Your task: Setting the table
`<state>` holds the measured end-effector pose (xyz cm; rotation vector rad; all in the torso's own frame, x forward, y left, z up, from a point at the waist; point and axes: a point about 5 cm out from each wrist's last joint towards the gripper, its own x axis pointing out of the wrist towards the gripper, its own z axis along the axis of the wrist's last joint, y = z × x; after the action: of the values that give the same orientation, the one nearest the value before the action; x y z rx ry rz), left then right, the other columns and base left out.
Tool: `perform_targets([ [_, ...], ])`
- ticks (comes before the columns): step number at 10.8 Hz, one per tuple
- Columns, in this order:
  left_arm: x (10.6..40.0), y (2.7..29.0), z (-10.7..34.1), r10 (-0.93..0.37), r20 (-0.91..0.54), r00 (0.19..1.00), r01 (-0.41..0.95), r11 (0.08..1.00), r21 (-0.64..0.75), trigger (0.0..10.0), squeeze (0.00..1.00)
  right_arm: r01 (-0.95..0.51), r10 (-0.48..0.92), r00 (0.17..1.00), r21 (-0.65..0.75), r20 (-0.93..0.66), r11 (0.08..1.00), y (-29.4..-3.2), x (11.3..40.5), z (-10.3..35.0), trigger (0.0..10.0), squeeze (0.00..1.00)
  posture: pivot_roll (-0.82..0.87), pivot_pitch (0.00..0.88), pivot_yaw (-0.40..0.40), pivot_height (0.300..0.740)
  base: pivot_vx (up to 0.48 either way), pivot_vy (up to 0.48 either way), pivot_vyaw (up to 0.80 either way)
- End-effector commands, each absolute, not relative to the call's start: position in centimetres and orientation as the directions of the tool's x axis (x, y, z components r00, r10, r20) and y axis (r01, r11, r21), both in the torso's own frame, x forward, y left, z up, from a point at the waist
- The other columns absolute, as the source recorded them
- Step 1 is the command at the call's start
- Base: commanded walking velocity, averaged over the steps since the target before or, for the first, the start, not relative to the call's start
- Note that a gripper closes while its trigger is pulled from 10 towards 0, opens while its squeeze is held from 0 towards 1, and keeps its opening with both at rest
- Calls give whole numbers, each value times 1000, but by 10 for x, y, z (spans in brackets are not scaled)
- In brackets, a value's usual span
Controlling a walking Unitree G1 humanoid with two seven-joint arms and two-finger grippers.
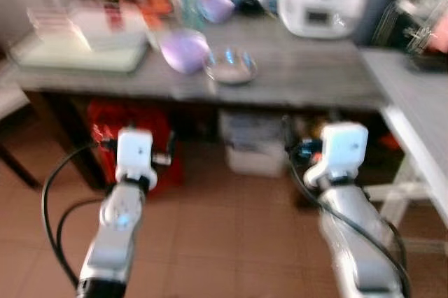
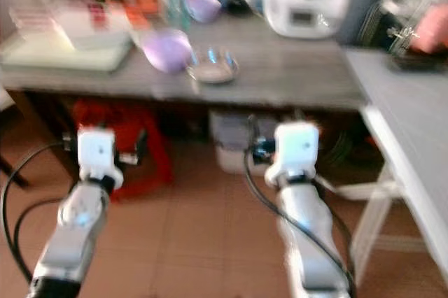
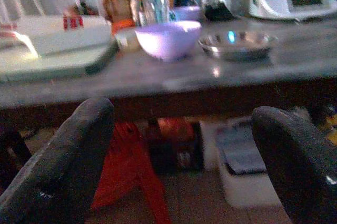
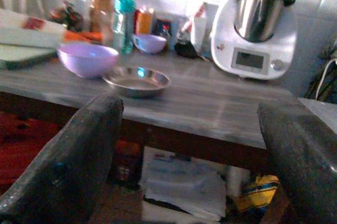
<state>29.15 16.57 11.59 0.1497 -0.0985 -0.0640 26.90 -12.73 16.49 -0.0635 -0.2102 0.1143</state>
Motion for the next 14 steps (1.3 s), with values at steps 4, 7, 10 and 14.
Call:
perform_targets([
  [4, 271, 172, 103, -133, 54, 990, 125, 984, 128, 10000, 0, -66, 81, 980, -88, 182, 994, -153, 251, 152, 10000, 0, 97, 85, -22, 740, 0, 0, 0],
  [7, 270, 161, 101, -187, 56, 981, 179, 976, 124, 10000, 0, -69, 86, 984, -112, 155, 991, -153, 245, 145, 10000, 0, 87, 84, -18, 740, 0, -99, 0],
  [10, 273, 157, 104, -221, 65, 973, 212, 970, 120, 10000, 0, -69, 84, 984, -101, 156, 992, -149, 247, 144, 10000, 0, 89, 85, -12, 740, 0, -308, -635],
  [14, 275, 152, 105, -229, 70, 971, 220, 968, 117, 10000, 0, -89, 108, 980, -116, 167, 989, -146, 250, 147, 10000, 0, 82, 97, -18, 740, 0, -316, 0],
])
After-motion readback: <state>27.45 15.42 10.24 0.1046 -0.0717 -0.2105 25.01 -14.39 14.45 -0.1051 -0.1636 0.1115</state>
